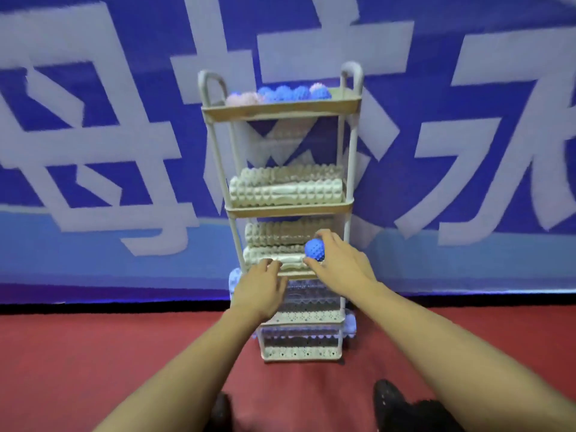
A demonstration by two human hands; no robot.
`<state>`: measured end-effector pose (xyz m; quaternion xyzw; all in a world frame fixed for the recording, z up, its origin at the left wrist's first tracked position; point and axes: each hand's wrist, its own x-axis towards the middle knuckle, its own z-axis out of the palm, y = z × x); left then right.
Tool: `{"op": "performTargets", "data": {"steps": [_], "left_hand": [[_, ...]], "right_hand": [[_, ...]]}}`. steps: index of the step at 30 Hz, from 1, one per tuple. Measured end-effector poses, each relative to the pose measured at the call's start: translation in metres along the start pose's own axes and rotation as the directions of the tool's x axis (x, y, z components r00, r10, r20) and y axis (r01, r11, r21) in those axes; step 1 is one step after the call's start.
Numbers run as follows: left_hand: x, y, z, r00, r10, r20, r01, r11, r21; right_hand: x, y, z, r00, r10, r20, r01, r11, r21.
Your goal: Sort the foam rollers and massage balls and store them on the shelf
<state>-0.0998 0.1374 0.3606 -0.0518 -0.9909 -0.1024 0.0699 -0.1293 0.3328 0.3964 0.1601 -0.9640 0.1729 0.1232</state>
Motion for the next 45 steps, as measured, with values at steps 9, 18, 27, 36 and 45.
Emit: {"op": "performTargets", "data": {"steps": [9,18,27,36,45], "left_hand": [[0.054,0.029,-0.161,0.951,0.116,-0.287,-0.105,0.993,0.056],[0.094,0.033,-0.202,0.932,0.163,-0.324,-0.144,0.986,0.081],[0.123,0.032,-0.182,0.939,0.130,-0.319,-0.115,0.991,0.066],[0.134,0.039,-0.167,0.946,0.135,-0.295,-0.113,0.989,0.090],[0.121,0.031,-0.187,0.934,0.151,-0.323,-0.135,0.988,0.069]], "right_hand": [[0.091,-0.047,-0.172,0.925,-0.176,-0.337,0.141,0.982,-0.125],[0.196,-0.015,-0.235,0.901,-0.173,-0.397,-0.045,0.874,-0.484],[0.226,-0.004,-0.219,0.976,-0.052,-0.209,-0.070,0.841,-0.536],[0.220,0.004,-0.214,0.969,-0.052,-0.243,-0.063,0.895,-0.442],[0.174,0.001,-0.194,0.887,-0.302,-0.349,0.158,0.910,-0.384]]}}
